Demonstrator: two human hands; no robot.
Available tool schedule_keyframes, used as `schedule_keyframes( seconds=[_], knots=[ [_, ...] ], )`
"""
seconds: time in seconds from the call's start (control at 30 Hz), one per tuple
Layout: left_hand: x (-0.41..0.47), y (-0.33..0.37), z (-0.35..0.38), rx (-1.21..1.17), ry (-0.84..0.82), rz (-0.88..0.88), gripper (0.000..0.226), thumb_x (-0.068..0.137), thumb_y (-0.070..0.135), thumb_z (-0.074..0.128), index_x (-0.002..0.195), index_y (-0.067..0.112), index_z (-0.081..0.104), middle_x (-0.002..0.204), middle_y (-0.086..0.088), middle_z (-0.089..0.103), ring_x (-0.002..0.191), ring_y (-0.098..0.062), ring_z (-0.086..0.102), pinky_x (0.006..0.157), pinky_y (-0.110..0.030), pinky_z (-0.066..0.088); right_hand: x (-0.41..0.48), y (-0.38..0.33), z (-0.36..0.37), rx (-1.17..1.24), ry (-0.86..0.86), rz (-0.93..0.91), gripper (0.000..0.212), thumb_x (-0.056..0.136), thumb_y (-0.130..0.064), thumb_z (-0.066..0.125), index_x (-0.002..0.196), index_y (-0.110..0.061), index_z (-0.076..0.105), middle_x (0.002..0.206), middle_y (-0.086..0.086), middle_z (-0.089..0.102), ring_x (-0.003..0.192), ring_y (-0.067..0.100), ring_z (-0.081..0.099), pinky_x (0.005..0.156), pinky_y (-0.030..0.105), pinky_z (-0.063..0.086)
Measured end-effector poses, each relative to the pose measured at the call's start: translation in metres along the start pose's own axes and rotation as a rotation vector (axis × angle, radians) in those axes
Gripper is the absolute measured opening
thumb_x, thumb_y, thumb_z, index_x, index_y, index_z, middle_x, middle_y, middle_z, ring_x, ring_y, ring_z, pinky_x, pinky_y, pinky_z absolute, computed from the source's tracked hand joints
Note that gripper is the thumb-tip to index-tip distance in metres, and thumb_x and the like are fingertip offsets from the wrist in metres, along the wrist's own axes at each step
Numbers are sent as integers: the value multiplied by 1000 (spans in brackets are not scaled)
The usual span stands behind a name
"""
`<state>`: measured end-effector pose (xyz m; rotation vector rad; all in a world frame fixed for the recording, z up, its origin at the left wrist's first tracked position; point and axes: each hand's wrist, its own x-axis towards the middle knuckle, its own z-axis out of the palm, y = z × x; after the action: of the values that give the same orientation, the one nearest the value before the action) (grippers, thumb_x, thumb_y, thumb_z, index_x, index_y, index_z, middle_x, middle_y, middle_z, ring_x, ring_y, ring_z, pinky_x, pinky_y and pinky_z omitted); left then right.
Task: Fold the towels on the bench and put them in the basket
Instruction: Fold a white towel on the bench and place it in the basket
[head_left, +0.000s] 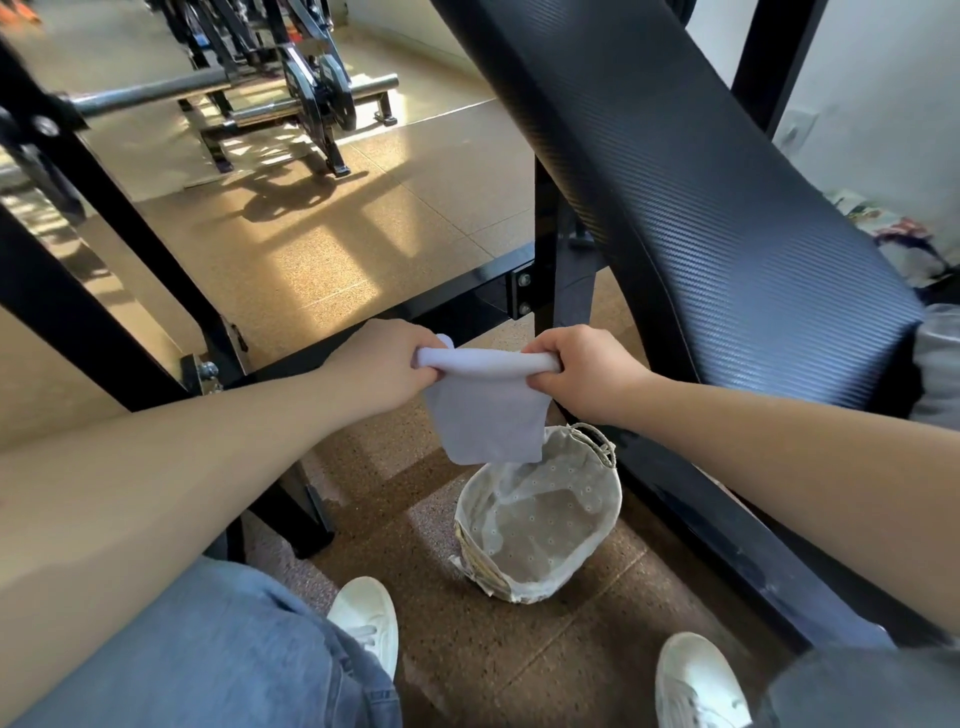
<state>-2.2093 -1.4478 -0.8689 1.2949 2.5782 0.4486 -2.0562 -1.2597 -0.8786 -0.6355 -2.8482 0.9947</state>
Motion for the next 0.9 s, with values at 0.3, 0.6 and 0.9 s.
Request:
schedule_keyframes(
  seconds=[0.3, 0.6, 0.9],
  knots=[
    [2, -2, 4, -300, 29, -52, 10, 99, 26, 58, 106, 21, 64, 111, 9, 56, 105, -15, 56, 89, -33, 42, 4, 13, -8, 127, 34, -48, 15, 95, -28, 64, 110, -30, 63, 129, -9, 54, 116, 10, 53, 94, 28, 46],
    [-1, 1, 0, -780, 46, -176, 15, 102, 23, 57, 116, 23, 61, 114, -1, 70, 101, -9, 66, 69, -10, 49, 1, 10, -2, 582, 123, 42, 26, 101, -23, 59, 124, -28, 48, 93, 3, 74, 83, 16, 72, 80, 42, 61],
    [0, 3, 0, -894, 97, -145, 23, 105, 10, 48, 91, 23, 61, 94, -2, 65, 78, -15, 60, 60, -20, 52, -2, 3, 6, 576, 203, -33, 23, 104, -22, 53, 89, -38, 59, 76, 13, 64, 65, 23, 54, 64, 41, 47]
  ],
)
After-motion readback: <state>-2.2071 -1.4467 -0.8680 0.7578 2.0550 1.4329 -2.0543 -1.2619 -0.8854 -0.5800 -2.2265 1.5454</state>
